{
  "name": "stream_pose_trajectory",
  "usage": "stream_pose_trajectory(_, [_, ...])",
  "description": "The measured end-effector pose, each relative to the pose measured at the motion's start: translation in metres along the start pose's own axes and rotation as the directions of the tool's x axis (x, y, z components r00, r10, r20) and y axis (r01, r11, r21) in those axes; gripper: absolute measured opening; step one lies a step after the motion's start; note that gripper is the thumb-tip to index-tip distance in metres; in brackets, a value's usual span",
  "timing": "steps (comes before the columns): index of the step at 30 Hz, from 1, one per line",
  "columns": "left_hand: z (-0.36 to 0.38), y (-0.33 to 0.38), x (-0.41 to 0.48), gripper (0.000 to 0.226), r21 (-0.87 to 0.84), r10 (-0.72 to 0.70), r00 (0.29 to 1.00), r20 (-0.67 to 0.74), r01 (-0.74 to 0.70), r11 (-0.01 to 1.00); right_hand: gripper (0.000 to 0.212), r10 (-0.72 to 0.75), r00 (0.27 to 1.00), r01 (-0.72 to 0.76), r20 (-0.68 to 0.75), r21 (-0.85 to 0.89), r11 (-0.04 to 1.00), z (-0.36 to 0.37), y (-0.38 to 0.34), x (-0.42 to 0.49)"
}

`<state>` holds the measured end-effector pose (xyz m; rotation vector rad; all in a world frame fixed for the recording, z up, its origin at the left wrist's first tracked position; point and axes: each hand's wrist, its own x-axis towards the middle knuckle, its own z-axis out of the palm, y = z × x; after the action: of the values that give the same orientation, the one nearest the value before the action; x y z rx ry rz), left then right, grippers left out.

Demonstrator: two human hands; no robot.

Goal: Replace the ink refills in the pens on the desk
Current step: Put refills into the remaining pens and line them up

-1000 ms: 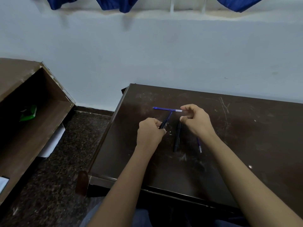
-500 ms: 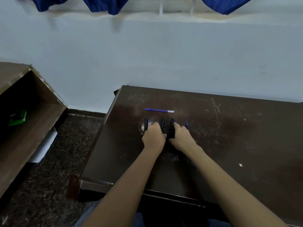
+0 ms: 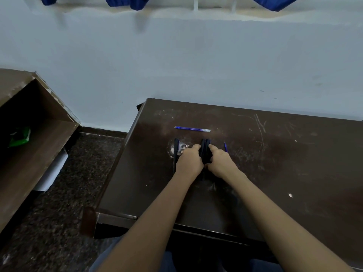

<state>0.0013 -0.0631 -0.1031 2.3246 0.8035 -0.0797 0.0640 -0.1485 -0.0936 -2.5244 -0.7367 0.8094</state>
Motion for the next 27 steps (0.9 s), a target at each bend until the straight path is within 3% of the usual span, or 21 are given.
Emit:
stream_pose_trajectory(19, [0.002, -0.004, 0.004, 0.042, 0.022, -0.016, 0.999, -0.038, 0.017, 1.0, 0.07, -0.002, 1.0, 0.002, 0.007, 0.028, 1.0, -0.004, -0.001, -0.001])
stream_pose_trajectory(23, [-0.004, -0.005, 0.003, 0.03, 0.1, -0.059, 0.965, -0.257, 0.087, 0.991, 0.066, 0.001, 1.0, 0.0, -0.022, 0.058, 0.998, -0.007, 0.0, -0.001])
stream_pose_trajectory(25, [-0.011, -0.009, 0.005, 0.034, 0.216, -0.088, 0.917, -0.388, 0.183, 0.959, 0.063, 0.002, 0.999, 0.001, -0.045, 0.072, 0.997, -0.011, 0.0, 0.0])
stream_pose_trajectory(27, [-0.016, -0.015, 0.006, 0.044, 0.235, -0.163, 0.897, -0.41, 0.277, 0.932, 0.059, 0.0, 0.998, 0.006, -0.066, 0.089, 0.996, -0.014, 0.0, 0.0])
